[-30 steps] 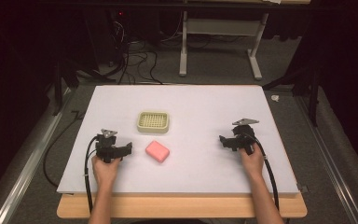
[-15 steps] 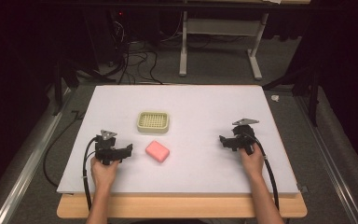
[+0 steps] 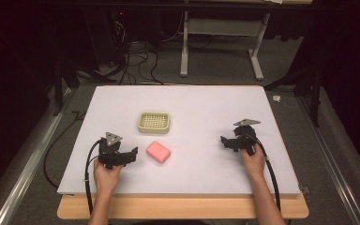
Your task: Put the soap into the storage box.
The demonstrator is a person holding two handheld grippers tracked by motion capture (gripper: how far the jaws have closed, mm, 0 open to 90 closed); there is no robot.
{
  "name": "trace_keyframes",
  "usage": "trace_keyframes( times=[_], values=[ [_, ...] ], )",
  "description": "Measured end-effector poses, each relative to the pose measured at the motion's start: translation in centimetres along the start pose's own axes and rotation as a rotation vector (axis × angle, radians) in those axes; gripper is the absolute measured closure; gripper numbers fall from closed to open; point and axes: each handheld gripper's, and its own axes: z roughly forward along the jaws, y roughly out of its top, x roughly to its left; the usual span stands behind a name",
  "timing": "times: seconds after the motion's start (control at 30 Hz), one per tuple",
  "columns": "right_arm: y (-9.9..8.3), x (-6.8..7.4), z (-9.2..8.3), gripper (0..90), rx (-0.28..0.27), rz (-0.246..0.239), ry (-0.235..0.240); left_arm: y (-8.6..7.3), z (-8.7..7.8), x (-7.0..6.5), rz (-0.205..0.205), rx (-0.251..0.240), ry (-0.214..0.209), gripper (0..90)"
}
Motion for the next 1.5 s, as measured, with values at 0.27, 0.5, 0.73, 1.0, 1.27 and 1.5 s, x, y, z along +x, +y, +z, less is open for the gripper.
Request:
trace_keyframes(
  times=[0.27,0.5,0.73,1.0,1.27,1.5],
  values=[
    [0.0,0.0,0.0,15.0,0.0,0.0,0.0,0.1,-0.6,-1.0,0.024,-0.012,-0.05,13.1],
    [0.0,0.0,0.0,15.0,0.0,0.0,0.0,0.2,-0.9,-1.9,0.041,-0.023,-0.077,12.6],
    [0.0,0.0,0.0,15.0,0.0,0.0,-0.001,0.5,-1.0,-2.8,0.054,-0.024,-0.103,12.4],
    [0.0,0.0,0.0,15.0,0.0,0.0,-0.001,0.6,-0.7,-3.7,0.074,-0.018,-0.12,11.5],
    [0.0,0.0,0.0,15.0,0.0,0.0,-0.001,0.9,-0.5,-4.6,0.087,-0.016,-0.145,10.8],
    [0.0,0.0,0.0,15.0,0.0,0.001,-0.002,1.1,-0.3,-5.3,0.1,-0.012,-0.16,10.2]
  ],
)
